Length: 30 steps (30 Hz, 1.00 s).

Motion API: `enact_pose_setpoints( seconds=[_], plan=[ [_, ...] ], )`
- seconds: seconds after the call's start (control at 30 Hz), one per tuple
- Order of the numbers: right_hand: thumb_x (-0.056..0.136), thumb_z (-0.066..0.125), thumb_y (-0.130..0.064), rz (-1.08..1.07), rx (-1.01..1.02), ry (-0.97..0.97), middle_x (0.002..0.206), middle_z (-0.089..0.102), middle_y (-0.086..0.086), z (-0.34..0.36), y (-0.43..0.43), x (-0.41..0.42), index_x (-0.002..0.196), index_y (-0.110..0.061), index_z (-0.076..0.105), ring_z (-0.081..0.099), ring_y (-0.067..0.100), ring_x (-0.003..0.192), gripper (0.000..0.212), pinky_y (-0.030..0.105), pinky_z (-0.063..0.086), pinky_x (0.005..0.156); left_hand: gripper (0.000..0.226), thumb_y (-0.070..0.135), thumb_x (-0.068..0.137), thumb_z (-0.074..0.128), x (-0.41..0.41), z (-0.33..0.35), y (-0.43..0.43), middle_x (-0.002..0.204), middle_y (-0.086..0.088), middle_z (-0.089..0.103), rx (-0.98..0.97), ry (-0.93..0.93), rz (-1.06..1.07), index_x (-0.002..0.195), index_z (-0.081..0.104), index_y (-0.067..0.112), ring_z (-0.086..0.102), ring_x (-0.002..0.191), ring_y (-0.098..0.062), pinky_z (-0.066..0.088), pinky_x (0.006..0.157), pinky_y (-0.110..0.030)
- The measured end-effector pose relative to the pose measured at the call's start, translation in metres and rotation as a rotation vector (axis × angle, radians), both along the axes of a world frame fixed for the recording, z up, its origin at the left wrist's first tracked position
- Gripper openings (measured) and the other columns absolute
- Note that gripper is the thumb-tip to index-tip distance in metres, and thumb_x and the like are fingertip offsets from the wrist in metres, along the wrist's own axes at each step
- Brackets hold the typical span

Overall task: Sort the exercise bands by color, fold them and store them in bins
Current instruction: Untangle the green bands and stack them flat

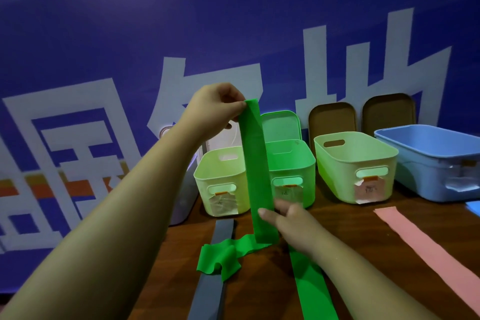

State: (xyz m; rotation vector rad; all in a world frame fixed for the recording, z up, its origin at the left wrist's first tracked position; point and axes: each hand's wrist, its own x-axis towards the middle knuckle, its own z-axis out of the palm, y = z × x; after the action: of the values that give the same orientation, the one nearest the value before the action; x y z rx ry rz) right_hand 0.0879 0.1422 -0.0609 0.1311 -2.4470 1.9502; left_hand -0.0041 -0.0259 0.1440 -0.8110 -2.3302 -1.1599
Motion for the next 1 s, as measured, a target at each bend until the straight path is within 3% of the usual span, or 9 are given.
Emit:
enact_pose_setpoints(
  seconds=[0.1,0.23,0.33,0.47,0.63,0.7,0.8,0.9,1.0],
  plan=[
    [0.108,0.062,-0.037,0.033,0.130,-0.053,0.119,0.065,-0.030,0.004,-0.001,0.005,0.125,-0.042,0.062,0.064,-0.002,0.113,0.018,0.021,0.046,0.096,0.003,0.016,0.100,0.070,-0.003,0.003,0.001,0.090,-0.004,0.077,0.035,0.019,0.025,0.102,0.072,0.016,0.076,0.080,-0.022,0.066,0.068,-0.037],
    [0.108,0.063,-0.025,0.027,0.135,-0.028,0.115,0.078,-0.019,0.007,0.001,0.020,0.132,-0.033,0.069,0.072,-0.010,0.090,0.026,0.008,0.050,0.069,0.003,0.017,0.101,0.068,-0.006,0.003,0.004,0.093,-0.002,0.076,0.024,0.041,0.066,0.100,0.070,0.020,0.075,0.079,-0.018,0.066,0.066,-0.032],
    [0.107,0.064,-0.019,0.012,0.150,0.021,0.109,0.078,-0.014,0.001,0.008,0.038,0.127,-0.029,0.070,0.069,-0.012,0.074,0.023,0.006,0.047,0.062,0.003,0.018,0.102,0.067,-0.009,-0.001,0.006,0.098,-0.002,0.075,0.042,0.035,0.095,0.101,0.069,0.020,0.075,0.084,-0.019,0.066,0.068,-0.034],
    [0.107,0.065,-0.024,-0.020,0.217,0.046,0.110,0.078,-0.001,-0.007,0.013,0.063,0.120,-0.027,0.070,0.073,0.005,0.078,0.015,0.026,0.059,0.072,0.004,0.017,0.102,0.066,-0.014,-0.011,0.008,0.096,-0.004,0.074,0.053,0.021,0.145,0.104,0.070,0.017,0.075,0.084,-0.024,0.066,0.066,-0.037],
    [0.104,0.069,-0.034,-0.053,0.294,0.069,0.107,0.076,0.005,-0.015,0.018,0.093,0.117,-0.027,0.069,0.076,0.010,0.082,0.015,0.048,0.062,0.083,0.002,0.017,0.099,0.071,-0.015,-0.035,0.016,0.090,-0.003,0.076,0.026,-0.018,0.169,0.099,0.073,0.019,0.076,0.081,-0.025,0.067,0.069,-0.041],
    [0.102,0.071,-0.034,-0.060,0.315,0.042,0.103,0.075,0.004,-0.018,0.021,0.106,0.127,-0.025,0.067,0.076,0.010,0.080,0.026,0.044,0.063,0.076,0.004,0.018,0.097,0.075,-0.014,-0.049,0.021,0.087,-0.003,0.077,0.009,-0.042,0.159,0.096,0.073,0.021,0.077,0.079,-0.024,0.067,0.068,-0.041],
    [0.101,0.074,-0.029,-0.082,0.325,-0.066,0.087,0.069,-0.007,-0.020,0.026,0.124,0.148,-0.014,0.058,0.074,0.006,0.073,0.052,0.024,0.056,0.061,0.004,0.015,0.095,0.078,-0.012,-0.074,0.032,0.085,-0.004,0.076,-0.032,-0.072,0.115,0.098,0.076,0.016,0.074,0.076,-0.023,0.064,0.064,-0.038],
    [0.098,0.078,-0.027,-0.054,0.315,-0.156,0.071,0.065,-0.012,-0.017,0.031,0.143,0.151,-0.013,0.054,0.074,0.007,0.071,0.060,0.025,0.056,0.061,0.005,0.018,0.096,0.077,-0.008,-0.105,0.044,0.090,-0.002,0.074,-0.109,-0.115,0.088,0.099,0.074,0.017,0.070,0.081,-0.017,0.058,0.068,-0.031],
    [0.097,0.080,-0.023,-0.032,0.290,-0.229,0.087,0.069,-0.003,-0.011,0.033,0.157,0.159,-0.014,0.042,0.074,0.009,0.071,0.073,0.026,0.058,0.062,0.007,0.023,0.097,0.076,-0.004,-0.132,0.053,0.095,0.000,0.073,-0.182,-0.131,0.086,0.101,0.074,0.018,0.069,0.087,-0.018,0.061,0.077,-0.035]
  ],
)
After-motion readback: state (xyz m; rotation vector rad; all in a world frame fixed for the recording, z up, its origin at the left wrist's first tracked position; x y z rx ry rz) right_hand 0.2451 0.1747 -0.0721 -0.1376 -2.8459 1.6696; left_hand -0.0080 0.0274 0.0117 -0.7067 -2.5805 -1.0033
